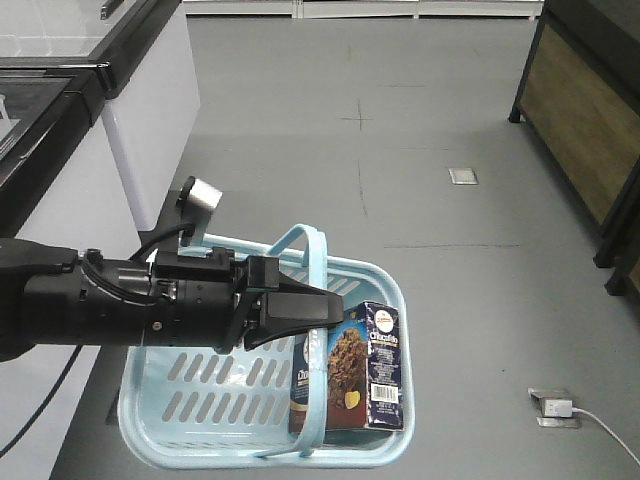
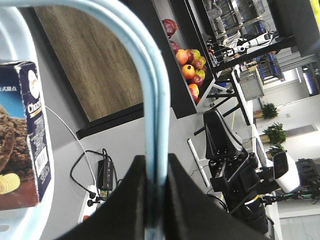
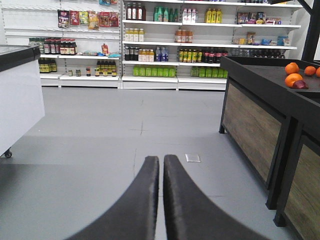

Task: Left arm holds basket, right arm returns cookies
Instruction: 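Hold the basket in the left gripper while driving toward the shelves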

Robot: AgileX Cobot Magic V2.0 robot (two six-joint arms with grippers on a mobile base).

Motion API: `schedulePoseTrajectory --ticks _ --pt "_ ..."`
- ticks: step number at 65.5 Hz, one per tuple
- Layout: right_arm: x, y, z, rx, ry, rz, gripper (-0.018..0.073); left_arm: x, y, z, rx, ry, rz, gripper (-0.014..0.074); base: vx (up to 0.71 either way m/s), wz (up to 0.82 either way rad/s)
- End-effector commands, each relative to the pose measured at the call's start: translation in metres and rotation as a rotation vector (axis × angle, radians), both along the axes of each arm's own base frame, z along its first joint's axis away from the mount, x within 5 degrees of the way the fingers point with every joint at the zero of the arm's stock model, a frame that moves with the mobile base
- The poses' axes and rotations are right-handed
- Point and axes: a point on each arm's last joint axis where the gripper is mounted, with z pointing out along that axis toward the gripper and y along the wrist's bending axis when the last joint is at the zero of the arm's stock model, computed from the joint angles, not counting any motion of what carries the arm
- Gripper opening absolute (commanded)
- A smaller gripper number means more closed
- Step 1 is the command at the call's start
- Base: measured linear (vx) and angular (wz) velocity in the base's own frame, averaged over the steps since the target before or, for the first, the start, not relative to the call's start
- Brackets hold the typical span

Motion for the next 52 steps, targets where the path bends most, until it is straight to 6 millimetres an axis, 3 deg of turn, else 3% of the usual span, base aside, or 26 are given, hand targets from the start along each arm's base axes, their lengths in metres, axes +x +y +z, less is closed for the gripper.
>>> schedulePoseTrajectory --ticks 1,52 --pt "-0.0004 0.0001 0.0014 -0.014 -0.068 -0.001 -0.0009 -0.0068 -0.0015 0.0324 -0.156 -0.031 -0.005 -0.0003 0.00 0.00" --pt "-0.0004 0.0001 0.0014 -0.014 -0.068 -0.001 -0.0009 -0.0068 -0.0015 0.0324 -0.156 -0.031 -0.005 -0.0003 0.00 0.00"
